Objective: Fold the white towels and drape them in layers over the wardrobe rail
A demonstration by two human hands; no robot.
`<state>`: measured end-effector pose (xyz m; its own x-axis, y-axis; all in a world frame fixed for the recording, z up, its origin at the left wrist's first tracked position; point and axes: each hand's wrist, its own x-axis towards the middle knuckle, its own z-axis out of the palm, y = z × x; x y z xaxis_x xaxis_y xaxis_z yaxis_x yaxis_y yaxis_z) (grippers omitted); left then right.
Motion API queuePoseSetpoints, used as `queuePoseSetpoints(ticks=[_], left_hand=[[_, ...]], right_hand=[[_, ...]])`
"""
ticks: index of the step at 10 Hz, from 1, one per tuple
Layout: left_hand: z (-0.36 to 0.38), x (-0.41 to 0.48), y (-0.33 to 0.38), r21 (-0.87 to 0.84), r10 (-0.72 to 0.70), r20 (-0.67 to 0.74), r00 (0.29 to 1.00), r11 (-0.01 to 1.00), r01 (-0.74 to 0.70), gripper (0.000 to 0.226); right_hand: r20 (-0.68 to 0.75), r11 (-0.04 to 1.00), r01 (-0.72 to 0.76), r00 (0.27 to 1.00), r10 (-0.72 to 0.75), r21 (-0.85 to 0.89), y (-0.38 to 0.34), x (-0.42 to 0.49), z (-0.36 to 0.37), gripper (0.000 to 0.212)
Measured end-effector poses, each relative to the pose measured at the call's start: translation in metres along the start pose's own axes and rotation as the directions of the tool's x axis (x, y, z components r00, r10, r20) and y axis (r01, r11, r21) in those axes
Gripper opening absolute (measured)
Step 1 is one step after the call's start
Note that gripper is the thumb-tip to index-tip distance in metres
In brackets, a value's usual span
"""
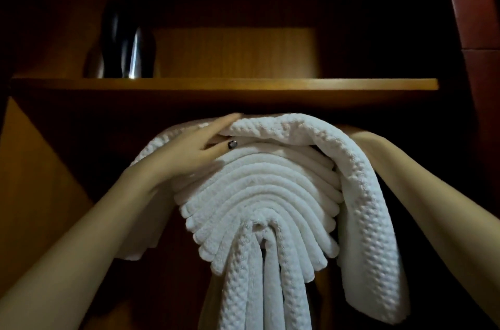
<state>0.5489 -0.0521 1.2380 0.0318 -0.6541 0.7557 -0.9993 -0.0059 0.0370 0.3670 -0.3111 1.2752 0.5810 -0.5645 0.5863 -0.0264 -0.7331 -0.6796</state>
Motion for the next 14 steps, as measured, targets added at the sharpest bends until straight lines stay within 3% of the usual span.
queuePoseSetpoints(ticks=[1,2,3,4,5,6,8,9,10,11,12,13,14], left_hand=[[0.013,0.02,0.008,-0.116,0.104,0.047,0.993,0.988,-0.098,0.053],[0.027,0.035,0.017,0.012,0.122,0.044,0.992,0.992,-0.123,0.056],[0.031,0.042,0.024,0.021,0.069,-0.018,0.997,0.997,-0.069,0.049],[0.036,0.047,0.026,-0.025,0.032,-0.119,0.992,0.999,-0.035,0.027],[0.036,0.052,0.031,-0.014,-0.058,-0.195,0.979,0.998,0.056,0.033],[0.035,0.05,0.032,-0.018,-0.055,-0.169,0.984,0.998,0.053,0.033],[0.035,0.043,0.029,-0.015,-0.018,-0.173,0.985,1.0,0.016,0.028],[0.034,0.045,0.032,0.023,-0.043,-0.169,0.985,0.999,0.048,0.028],[0.034,0.048,0.031,0.038,-0.116,-0.142,0.983,0.992,0.123,0.029],[0.032,0.049,0.031,0.065,-0.141,-0.122,0.982,0.987,0.15,0.041],[0.029,0.055,0.033,-0.056,-0.209,-0.076,0.975,0.977,0.206,0.034],[0.028,0.06,0.034,-0.103,-0.156,-0.048,0.987,0.983,0.15,0.027],[0.028,0.062,0.028,-0.167,-0.16,0.004,0.987,0.973,0.159,0.031]], right_hand=[[0.023,1.0,-0.026,0.999,0.026,0.002,-0.009,-0.012,0.004,0.028],[0.003,0.997,-0.024,1.0,0.025,-0.068,-0.009,-0.014,0.01,0.037],[-0.219,0.999,0.018,0.975,-0.028,-0.045,-0.002,-0.028,0.011,0.028],[-0.376,0.967,0.253,0.9,-0.223,0.032,-0.001,-0.057,0.013,0.037],[-0.224,0.867,0.436,0.844,-0.487,-0.241,-0.005,-0.087,0.034,0.036],[-0.145,0.792,0.394,0.849,-0.508,-0.467,-0.003,-0.095,0.04,0.046],[-0.205,0.772,0.273,0.865,-0.458,-0.574,0.006,-0.104,0.025,0.039],[-0.277,0.742,0.178,0.851,-0.445,-0.647,-0.001,-0.089,0.008,0.015],[-0.231,0.637,0.066,0.899,-0.372,-0.768,-0.019,-0.07,-0.003,0.025],[-0.321,0.571,0.029,0.802,-0.503,-0.821,-0.021,-0.057,-0.008,0.019],[-0.356,0.548,0.083,0.679,-0.642,-0.832,-0.001,-0.048,-0.002,0.014],[-0.369,0.54,0.099,0.627,-0.686,-0.836,0.021,-0.041,-0.001,0.021],[-0.301,0.555,0.134,0.725,-0.62,-0.821,0.022,-0.033,-0.004,0.026]])
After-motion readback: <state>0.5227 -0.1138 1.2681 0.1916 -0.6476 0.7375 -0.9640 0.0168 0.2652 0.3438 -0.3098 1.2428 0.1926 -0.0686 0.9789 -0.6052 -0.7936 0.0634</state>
